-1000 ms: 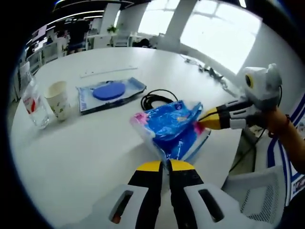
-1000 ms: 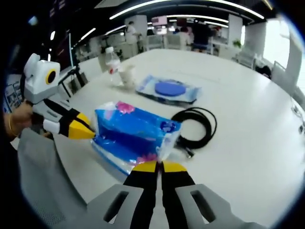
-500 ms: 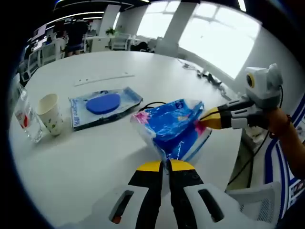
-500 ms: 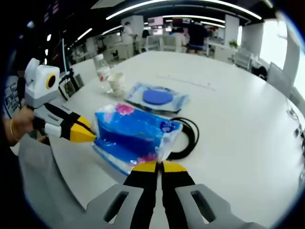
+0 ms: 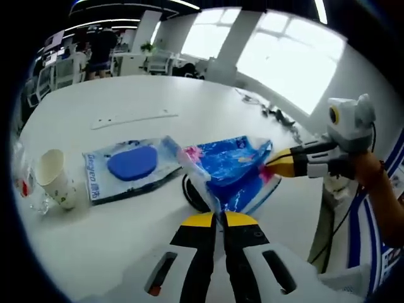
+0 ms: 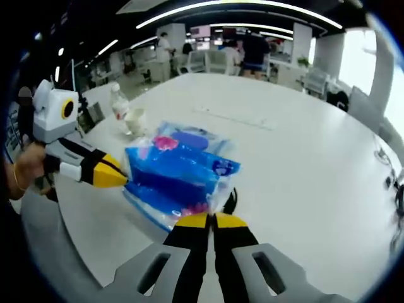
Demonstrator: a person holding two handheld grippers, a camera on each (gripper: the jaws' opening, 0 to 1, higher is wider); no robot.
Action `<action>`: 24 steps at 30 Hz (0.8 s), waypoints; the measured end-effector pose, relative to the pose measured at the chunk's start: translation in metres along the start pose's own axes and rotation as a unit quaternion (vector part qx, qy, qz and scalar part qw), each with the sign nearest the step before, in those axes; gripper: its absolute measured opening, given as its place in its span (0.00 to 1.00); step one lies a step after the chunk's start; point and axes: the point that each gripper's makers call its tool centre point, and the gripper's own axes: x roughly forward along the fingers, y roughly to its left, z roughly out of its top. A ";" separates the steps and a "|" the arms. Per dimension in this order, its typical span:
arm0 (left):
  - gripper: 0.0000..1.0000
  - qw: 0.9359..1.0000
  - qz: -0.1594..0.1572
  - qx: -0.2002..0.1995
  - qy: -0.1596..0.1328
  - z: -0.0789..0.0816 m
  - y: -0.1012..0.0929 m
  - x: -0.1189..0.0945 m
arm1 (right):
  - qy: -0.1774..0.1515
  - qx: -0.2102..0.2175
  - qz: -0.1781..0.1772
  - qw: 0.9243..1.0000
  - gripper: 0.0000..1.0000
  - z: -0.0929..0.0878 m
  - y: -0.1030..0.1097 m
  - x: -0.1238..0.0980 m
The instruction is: Arrange the tabletop items into an orderly group along one side of the table until the central work area is clear of visible clutter.
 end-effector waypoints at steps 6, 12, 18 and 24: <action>0.03 1.000 -0.008 0.006 0.000 0.013 -0.003 0.018 | -0.008 -0.003 -0.015 1.000 0.00 0.012 -0.027 0.003; 0.03 1.000 -0.011 0.027 -0.002 0.032 0.002 0.038 | -0.012 -0.004 -0.024 1.000 0.00 0.021 -0.053 0.010; 0.03 0.999 -0.010 0.032 -0.004 0.048 0.008 0.055 | -0.016 0.019 -0.019 1.000 0.00 0.023 -0.073 0.018; 0.03 1.000 -0.011 0.015 -0.005 0.054 0.010 0.074 | -0.029 0.060 -0.014 0.998 0.00 0.027 -0.089 0.027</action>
